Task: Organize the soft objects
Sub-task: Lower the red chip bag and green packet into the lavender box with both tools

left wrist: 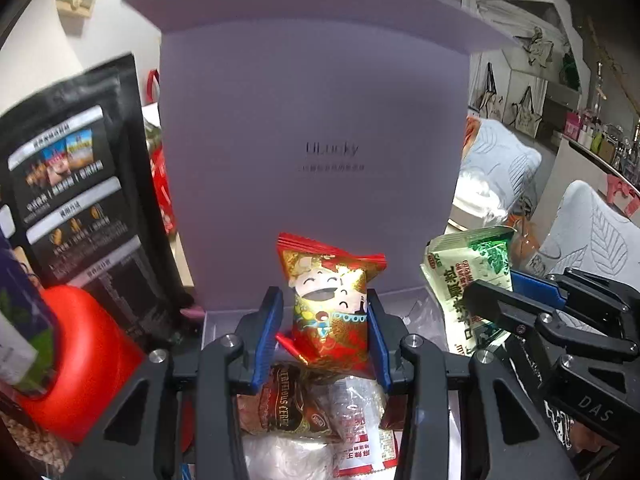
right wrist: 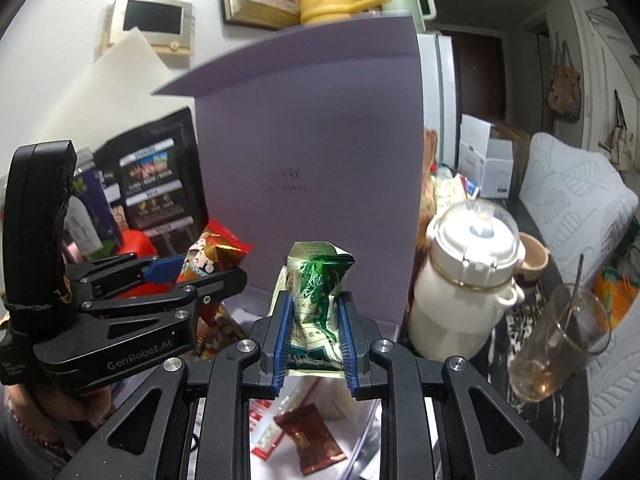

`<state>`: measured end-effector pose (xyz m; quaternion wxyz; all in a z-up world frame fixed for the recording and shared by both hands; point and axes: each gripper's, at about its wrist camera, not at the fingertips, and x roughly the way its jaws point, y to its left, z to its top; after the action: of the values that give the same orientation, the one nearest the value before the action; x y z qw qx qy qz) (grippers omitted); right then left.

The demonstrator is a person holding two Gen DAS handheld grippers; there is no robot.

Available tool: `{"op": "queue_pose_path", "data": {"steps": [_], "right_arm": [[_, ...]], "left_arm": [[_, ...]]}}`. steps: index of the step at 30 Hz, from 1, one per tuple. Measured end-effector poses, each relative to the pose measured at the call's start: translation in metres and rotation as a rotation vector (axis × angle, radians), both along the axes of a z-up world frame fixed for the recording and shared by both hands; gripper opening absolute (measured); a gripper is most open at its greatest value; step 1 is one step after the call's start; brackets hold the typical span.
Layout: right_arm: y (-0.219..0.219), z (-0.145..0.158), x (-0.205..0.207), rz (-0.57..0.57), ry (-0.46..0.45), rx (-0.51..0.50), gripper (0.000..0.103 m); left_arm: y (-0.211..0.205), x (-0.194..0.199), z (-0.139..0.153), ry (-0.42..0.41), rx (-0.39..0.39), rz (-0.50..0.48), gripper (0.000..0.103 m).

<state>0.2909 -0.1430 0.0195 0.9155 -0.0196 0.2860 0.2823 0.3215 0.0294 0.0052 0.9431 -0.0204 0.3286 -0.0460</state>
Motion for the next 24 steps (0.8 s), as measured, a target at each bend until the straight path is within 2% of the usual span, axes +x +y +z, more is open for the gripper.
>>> {"op": "queue_pose_path", "data": {"steps": [11, 24], "right_arm": [[0.003, -0.018, 0.01, -0.009, 0.046, -0.048, 0.022], [0.008, -0.042, 0.023, 0.004, 0.133, -0.085, 0.022]], "left_arm": [[-0.003, 0.02, -0.029, 0.105, 0.036, 0.005, 0.04], [-0.027, 0.035, -0.055, 0.204, 0.088, -0.045, 0.04]]}}
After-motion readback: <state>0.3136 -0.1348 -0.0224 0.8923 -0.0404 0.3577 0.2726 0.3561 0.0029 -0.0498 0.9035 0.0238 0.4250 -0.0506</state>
